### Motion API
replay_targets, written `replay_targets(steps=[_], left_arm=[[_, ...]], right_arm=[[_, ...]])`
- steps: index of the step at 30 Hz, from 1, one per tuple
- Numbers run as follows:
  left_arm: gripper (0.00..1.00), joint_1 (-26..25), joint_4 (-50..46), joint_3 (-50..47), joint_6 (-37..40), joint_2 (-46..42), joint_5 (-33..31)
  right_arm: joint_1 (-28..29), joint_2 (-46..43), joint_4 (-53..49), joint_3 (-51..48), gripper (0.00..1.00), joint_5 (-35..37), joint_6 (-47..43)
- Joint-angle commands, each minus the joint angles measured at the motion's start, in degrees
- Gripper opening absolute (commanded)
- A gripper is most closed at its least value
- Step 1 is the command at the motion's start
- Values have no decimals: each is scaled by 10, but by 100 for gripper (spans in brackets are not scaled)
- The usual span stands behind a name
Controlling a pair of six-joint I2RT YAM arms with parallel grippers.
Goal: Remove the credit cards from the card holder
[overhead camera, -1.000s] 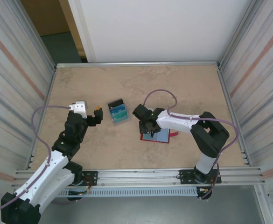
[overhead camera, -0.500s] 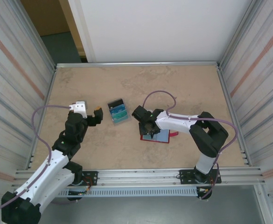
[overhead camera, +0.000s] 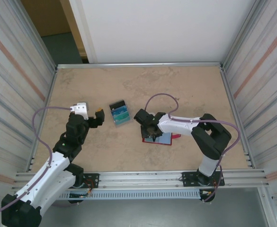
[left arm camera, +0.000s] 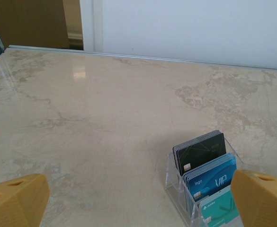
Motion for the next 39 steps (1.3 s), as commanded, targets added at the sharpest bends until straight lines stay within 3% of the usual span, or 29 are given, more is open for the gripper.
replay_targets(steps=[1, 23, 39], left_arm=[[99, 4, 2, 0, -6, -2, -10], [98, 4, -7, 5, -4, -36, 11], [99, 4, -35, 34, 7, -44, 22]], right_arm=[[0, -4, -6, -37, 42, -33, -8], [-13, -84, 73, -86, 27, -137, -122], [-8, -102, -11, -41, 20, -36, -97]])
